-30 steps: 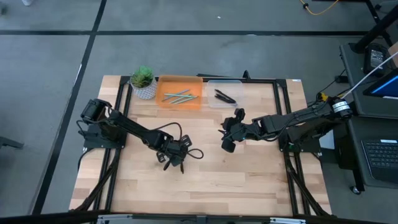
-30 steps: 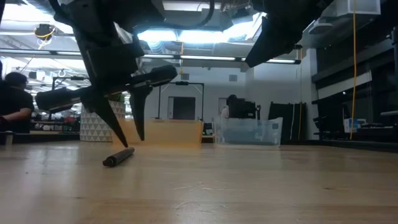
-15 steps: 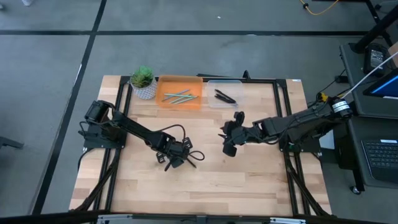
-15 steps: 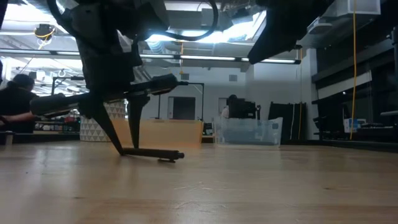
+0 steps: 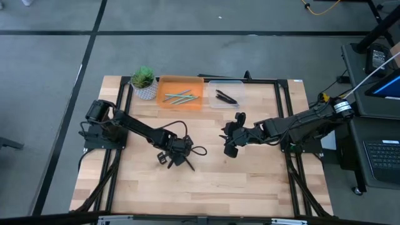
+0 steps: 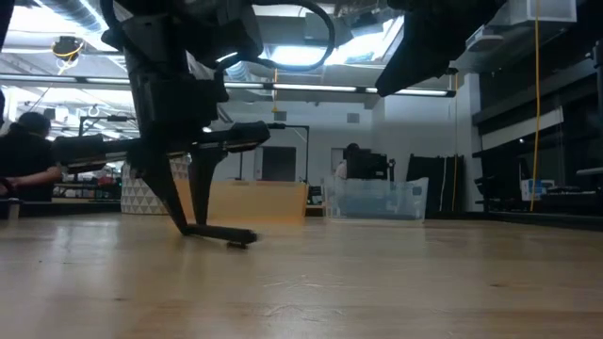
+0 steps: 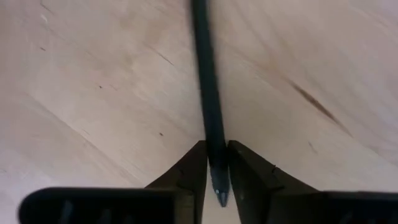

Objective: Sort pens & pencils
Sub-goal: Put the black pen into the transparent bin

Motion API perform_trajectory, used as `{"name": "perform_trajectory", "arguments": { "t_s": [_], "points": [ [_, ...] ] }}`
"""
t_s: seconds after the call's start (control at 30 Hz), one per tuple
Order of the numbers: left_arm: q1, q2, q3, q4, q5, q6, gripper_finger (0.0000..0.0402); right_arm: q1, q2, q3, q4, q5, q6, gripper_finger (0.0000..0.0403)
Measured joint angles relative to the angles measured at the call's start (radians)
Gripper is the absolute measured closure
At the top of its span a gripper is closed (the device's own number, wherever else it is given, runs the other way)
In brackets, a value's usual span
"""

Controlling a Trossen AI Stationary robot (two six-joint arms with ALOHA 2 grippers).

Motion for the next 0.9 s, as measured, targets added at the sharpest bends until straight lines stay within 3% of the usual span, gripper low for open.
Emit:
{"name": "perform_trajectory", "arguments": {
  "t_s": [0.23,0.57,0.9],
  "points": [
    [0.009,0.000,0.000,0.000,0.005,-0.036,0.0386,0.000,0.000,0.000,0.000,0.000,-0.002,0.0264],
    [0.009,-0.006,-0.005,0.020,-0.002,-0.092,0.0388,0.000,0.000,0.000,0.000,0.000,-0.004,0.0264],
    [0.047,-0.108,-0.008,0.067,-0.004,-0.154,0.0388,0.000,0.000,0.000,-0.011,0.000,-0.006,0.0264]
  ]
}}
